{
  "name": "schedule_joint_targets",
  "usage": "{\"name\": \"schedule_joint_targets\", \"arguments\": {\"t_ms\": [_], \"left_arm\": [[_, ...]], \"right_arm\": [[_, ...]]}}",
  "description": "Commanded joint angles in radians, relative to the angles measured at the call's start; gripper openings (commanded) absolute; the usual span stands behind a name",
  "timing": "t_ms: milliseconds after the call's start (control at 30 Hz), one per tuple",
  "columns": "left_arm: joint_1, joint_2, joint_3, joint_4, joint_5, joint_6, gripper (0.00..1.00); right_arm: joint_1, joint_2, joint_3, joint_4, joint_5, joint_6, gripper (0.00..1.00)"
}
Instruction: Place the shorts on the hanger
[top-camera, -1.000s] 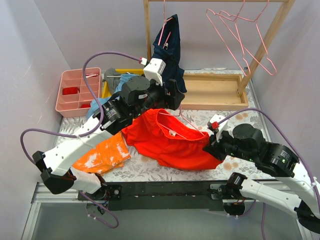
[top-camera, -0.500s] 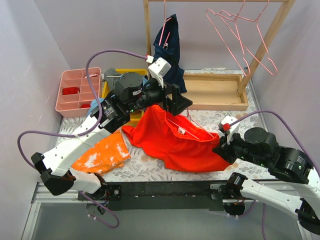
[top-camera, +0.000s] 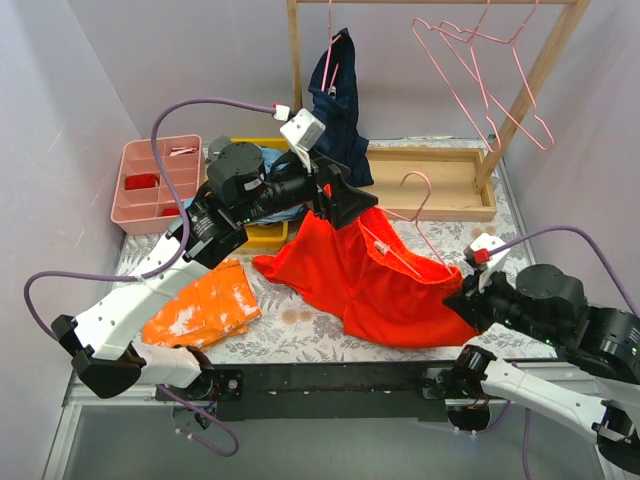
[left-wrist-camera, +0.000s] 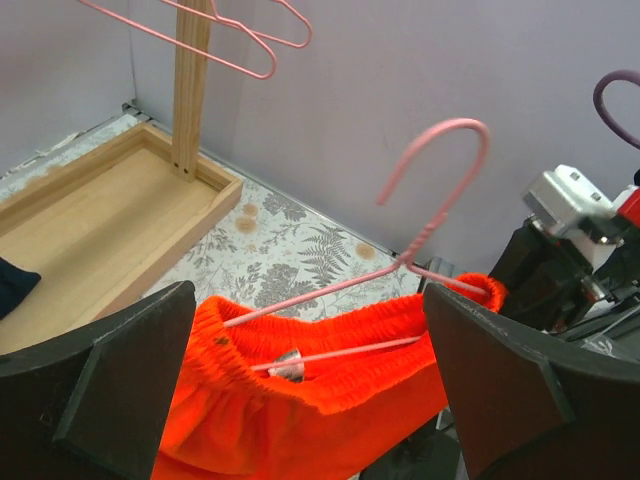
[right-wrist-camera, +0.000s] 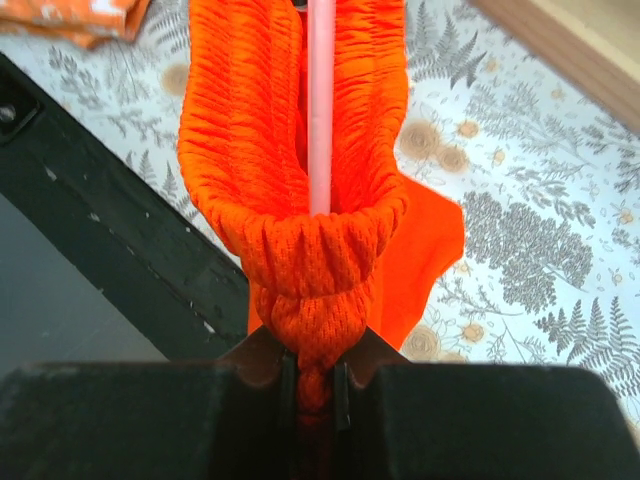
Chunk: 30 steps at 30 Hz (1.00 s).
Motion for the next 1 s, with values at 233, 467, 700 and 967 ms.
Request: {"name": "schedule_joint_targets", "arguments": {"t_ms": [233,467,700,967], "left_arm": [[0.023,-0.050,0.031,-0.026,-0.150,0.033,0.98],[0.023,0.011,0.005,-0.028,-0.475,-0.126,0.97],[0.023,0.086,-0.031,0.084,-0.476,-0.174,0.96],[0.023,0.189,-0.037,0.228,-0.295,-0.222,0.95]], "right_arm": [[-0.001,-0.004,0.144,0.044,0.143,0.069,0.01],[-0.001,0.059,0.316,-0.075,0.270,0.104,0.01],[-0.001,0.058,0.414,-0.120,0.306,0.115,0.01],[-0.001,0.056,0.358,-0.073,0.418,0.192,0.01]]}}
